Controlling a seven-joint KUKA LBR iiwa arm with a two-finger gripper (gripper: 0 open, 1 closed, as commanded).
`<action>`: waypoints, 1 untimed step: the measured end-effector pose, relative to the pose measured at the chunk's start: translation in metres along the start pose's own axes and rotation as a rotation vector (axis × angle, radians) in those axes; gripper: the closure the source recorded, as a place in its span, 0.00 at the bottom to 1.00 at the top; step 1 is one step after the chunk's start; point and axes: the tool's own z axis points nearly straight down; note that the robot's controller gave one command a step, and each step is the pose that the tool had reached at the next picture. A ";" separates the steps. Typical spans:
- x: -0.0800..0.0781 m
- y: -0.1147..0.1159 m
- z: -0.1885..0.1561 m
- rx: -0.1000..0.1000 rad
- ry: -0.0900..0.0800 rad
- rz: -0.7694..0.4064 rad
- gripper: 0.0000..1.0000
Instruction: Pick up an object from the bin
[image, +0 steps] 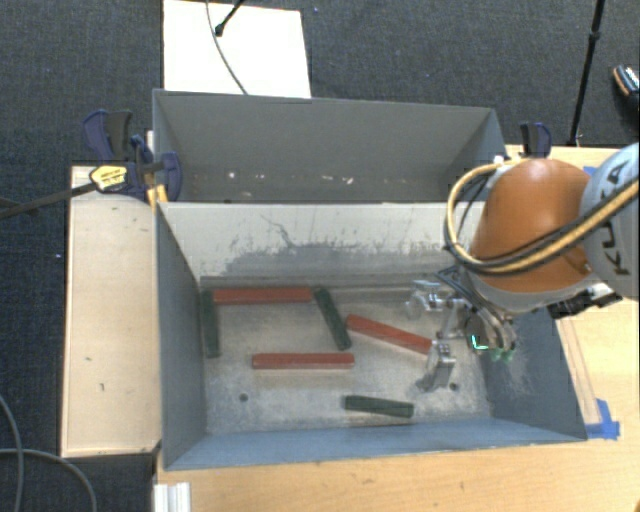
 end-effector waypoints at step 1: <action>-0.057 -0.005 0.107 0.000 -0.005 -0.091 0.00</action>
Offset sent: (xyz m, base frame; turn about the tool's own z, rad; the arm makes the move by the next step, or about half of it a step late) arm 0.0562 -0.0061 -0.1033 -0.0915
